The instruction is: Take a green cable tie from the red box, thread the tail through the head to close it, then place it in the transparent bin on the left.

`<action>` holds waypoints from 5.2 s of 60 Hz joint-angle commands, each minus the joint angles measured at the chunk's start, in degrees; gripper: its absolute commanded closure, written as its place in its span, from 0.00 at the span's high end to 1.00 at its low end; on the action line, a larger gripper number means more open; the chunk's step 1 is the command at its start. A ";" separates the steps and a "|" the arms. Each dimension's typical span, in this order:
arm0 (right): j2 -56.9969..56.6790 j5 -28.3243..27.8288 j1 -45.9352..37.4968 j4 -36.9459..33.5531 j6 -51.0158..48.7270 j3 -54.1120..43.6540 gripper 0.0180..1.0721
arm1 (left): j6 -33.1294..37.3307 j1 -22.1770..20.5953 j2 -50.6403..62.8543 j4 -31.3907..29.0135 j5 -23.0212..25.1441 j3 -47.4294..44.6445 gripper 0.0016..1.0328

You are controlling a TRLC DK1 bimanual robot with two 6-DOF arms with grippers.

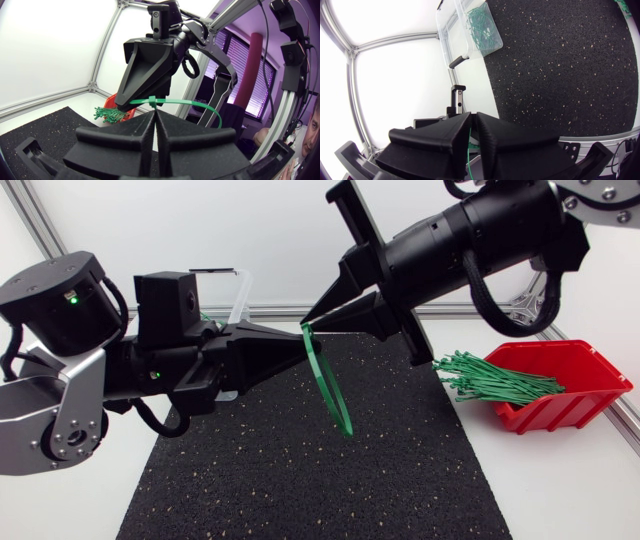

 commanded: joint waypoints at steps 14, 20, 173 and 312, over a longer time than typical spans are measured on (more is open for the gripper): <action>-1.63 1.65 0.44 -0.76 -0.67 1.38 0.06 | 1.27 -1.04 0.74 0.65 0.30 -0.95 0.03; -1.54 1.65 0.44 -0.76 -0.93 1.47 0.06 | 1.27 -1.22 0.47 0.56 0.30 -1.13 0.03; -3.65 2.53 3.77 -0.67 -2.96 -3.71 0.06 | 14.37 3.53 5.92 0.38 15.07 2.65 0.03; -4.97 10.97 7.20 -0.67 -8.93 -6.96 0.30 | 29.05 2.92 8.03 -5.24 15.07 0.37 0.05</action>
